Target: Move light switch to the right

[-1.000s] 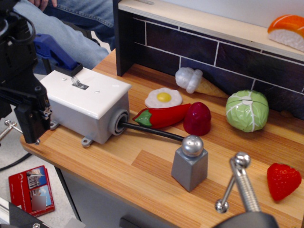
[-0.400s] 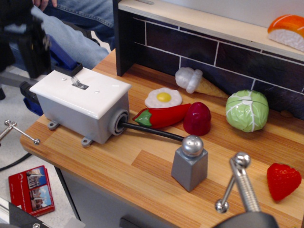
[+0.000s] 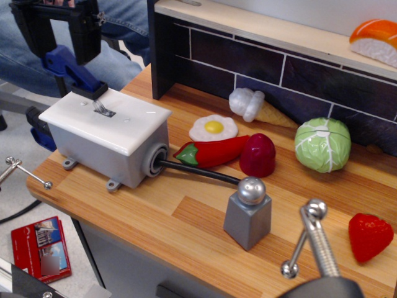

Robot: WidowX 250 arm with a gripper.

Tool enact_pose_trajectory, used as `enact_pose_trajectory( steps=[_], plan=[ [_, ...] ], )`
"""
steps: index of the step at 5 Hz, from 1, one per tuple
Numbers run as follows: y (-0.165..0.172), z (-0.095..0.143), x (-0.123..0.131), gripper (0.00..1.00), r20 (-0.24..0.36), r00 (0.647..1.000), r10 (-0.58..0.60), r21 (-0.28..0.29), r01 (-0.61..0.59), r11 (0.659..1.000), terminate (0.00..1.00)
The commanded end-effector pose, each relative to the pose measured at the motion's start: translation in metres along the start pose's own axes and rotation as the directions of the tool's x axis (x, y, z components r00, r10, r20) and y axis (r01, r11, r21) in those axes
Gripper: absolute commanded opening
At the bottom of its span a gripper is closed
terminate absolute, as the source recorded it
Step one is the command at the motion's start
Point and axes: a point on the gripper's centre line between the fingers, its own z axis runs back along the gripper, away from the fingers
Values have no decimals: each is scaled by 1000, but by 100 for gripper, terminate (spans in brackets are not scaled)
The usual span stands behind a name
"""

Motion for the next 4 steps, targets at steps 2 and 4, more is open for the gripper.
enact_pose_trajectory(
  steps=[2, 4],
  plan=[
    [-8, -25, 15, 100, 113, 994, -6, 35, 2, 999, 0],
    [-10, -51, 20, 100, 108, 994, 14, 59, -20, 998, 0]
  ],
)
